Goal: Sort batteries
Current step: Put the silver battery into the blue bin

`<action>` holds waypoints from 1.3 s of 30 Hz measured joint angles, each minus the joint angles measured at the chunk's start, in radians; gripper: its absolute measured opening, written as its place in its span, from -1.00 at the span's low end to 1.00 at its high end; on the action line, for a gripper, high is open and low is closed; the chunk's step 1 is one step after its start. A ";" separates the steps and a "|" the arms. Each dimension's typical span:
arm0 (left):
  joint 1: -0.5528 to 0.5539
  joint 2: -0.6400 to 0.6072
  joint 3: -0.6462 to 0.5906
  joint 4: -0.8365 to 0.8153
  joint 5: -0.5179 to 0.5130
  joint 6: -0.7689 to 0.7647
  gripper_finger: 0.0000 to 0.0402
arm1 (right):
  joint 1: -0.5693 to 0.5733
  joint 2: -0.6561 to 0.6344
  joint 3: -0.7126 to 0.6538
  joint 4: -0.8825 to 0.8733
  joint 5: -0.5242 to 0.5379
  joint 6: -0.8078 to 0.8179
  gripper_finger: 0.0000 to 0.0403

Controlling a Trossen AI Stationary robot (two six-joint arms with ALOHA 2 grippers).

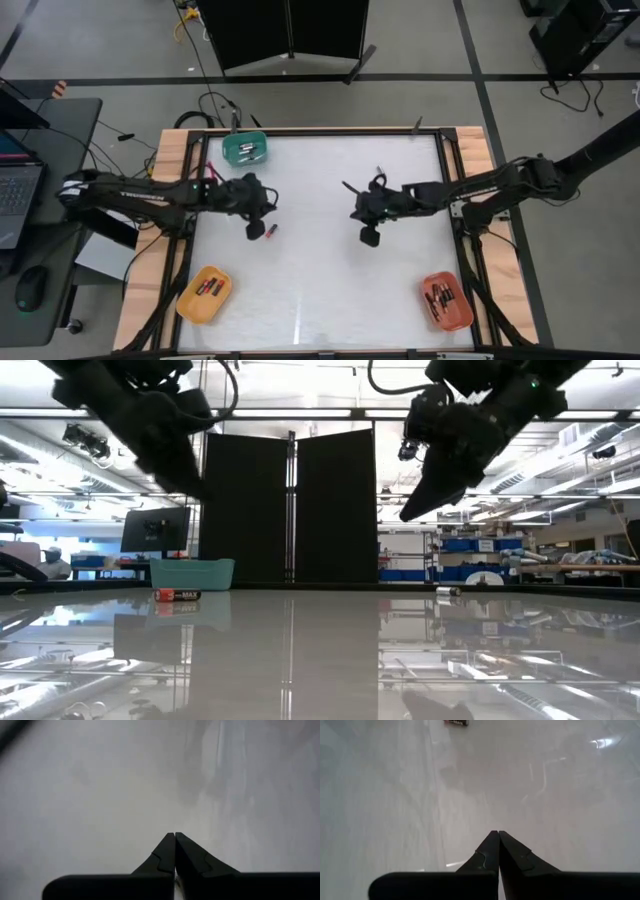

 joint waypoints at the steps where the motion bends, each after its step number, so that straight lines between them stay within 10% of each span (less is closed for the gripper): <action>1: -0.015 0.000 0.006 -0.041 -0.002 -0.044 -0.93 | -0.001 0.000 -0.013 0.018 -0.001 0.000 -0.94; 26: -0.269 0.318 0.011 -0.081 -0.149 -0.701 -0.01 | 0.001 0.001 -0.103 0.211 0.000 -0.103 -0.94; 39: -0.274 0.437 0.011 -0.058 -0.262 -0.793 0.01 | 0.001 0.001 -0.103 0.229 0.001 -0.123 -0.94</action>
